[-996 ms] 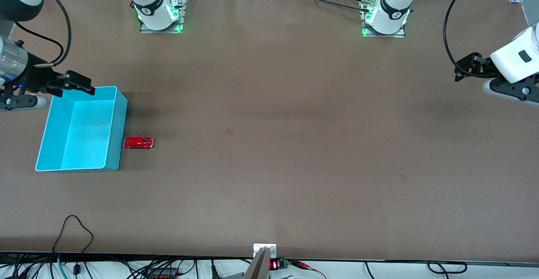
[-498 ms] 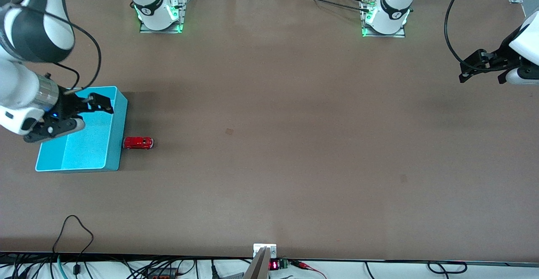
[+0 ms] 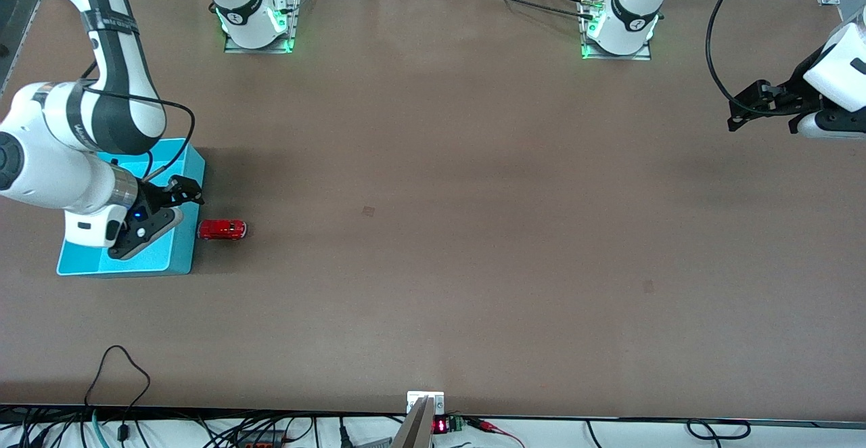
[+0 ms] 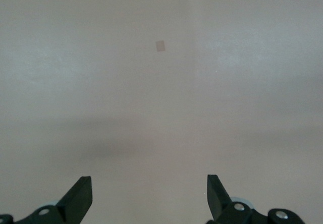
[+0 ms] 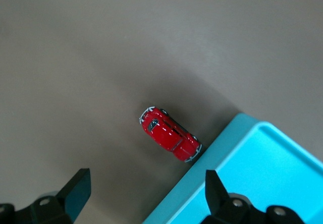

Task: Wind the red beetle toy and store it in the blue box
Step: 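Reach the right gripper toward the car beside the cyan box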

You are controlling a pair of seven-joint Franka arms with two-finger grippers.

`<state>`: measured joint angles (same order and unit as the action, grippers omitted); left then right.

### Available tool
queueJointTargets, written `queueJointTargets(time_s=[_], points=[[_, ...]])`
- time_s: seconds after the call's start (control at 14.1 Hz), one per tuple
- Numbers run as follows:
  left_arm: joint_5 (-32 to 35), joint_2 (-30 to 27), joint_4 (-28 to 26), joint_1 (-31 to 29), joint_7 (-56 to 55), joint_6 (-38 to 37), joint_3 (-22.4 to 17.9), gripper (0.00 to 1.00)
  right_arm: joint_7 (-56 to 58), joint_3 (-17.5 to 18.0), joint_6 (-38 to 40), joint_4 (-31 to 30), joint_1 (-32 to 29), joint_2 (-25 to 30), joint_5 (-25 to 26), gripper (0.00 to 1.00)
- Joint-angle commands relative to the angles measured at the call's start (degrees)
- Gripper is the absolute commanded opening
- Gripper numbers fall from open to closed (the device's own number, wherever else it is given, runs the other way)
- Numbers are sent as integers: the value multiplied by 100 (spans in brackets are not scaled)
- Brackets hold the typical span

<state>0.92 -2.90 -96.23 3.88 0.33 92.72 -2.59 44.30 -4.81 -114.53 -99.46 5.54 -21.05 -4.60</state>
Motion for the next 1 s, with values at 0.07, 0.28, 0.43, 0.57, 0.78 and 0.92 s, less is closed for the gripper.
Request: queueJointTargets(time_s=[0.07, 0.28, 0.43, 0.57, 0.78, 0.92], points=[[-74, 71, 183, 25, -42, -166, -40, 100, 1647, -3, -401, -319, 44, -110, 12, 100], [-83, 53, 192, 25, -33, -324, -40, 100, 2976, -3, -1201, -636, 52, -259, 248, 100], [-57, 62, 227, 42, -42, -324, -40, 100, 3321, -3, -1308, -698, 52, -382, 276, 100], [-39, 79, 236, 68, -50, -316, -40, 100, 3549, -3, -1439, -715, 52, -505, 276, 100], [-13, 202, 236, 95, -86, -272, -14, 100, 3980, -3, -1983, -1048, 61, -646, 276, 100], [-13, 220, 245, 95, -77, -263, 4, 100, 4122, -3, -2301, -1172, 61, -725, 276, 100]])
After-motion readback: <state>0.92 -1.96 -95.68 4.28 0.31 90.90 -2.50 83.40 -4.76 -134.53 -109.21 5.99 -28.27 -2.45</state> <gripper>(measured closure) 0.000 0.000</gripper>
